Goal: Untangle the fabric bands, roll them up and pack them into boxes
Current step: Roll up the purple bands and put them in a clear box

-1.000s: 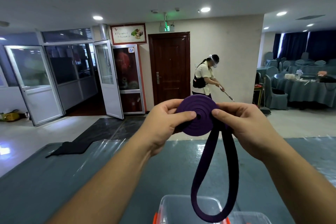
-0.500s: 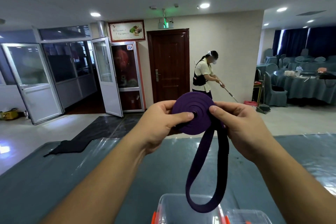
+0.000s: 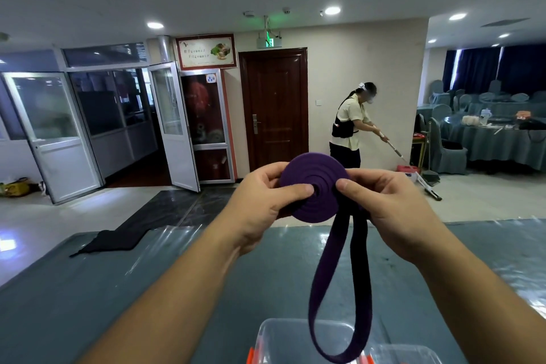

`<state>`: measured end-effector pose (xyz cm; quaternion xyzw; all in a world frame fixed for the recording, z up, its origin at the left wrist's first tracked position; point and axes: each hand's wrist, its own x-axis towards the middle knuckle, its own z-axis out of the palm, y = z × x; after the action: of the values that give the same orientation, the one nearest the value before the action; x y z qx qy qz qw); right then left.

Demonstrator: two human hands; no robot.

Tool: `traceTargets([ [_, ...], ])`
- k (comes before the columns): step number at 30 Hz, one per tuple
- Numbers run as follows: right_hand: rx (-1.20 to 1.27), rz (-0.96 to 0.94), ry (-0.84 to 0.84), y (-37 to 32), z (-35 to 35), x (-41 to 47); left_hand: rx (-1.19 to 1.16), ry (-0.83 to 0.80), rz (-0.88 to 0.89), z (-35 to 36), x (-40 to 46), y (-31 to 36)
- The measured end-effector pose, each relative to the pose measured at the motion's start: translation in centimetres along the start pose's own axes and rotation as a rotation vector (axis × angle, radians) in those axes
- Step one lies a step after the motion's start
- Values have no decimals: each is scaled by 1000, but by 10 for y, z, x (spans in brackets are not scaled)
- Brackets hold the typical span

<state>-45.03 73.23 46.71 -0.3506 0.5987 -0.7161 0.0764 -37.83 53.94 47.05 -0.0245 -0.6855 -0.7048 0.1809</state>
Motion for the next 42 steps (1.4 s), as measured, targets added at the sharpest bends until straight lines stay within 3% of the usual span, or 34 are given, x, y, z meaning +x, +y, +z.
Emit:
traceTargets([
  [3, 64, -14, 26, 1, 2, 2, 8, -16, 1, -3, 0, 7],
  [10, 136, -45, 119, 8, 10, 1, -223, 126, 70, 14, -4, -9],
  [17, 77, -37, 39, 5, 5, 0, 53, -4, 1, -7, 0, 8],
  [25, 97, -19, 73, 2, 10, 4, -204, 106, 3, 10, -3, -4],
  [32, 6, 1, -27, -2, 4, 2, 31, 6, -17, -9, -1, 11],
  [36, 39, -24, 46, -4, 7, 5, -67, 68, 31, 1, -2, 10],
  [42, 83, -8, 28, -4, 6, 2, -180, 100, 19, 11, -10, -3],
])
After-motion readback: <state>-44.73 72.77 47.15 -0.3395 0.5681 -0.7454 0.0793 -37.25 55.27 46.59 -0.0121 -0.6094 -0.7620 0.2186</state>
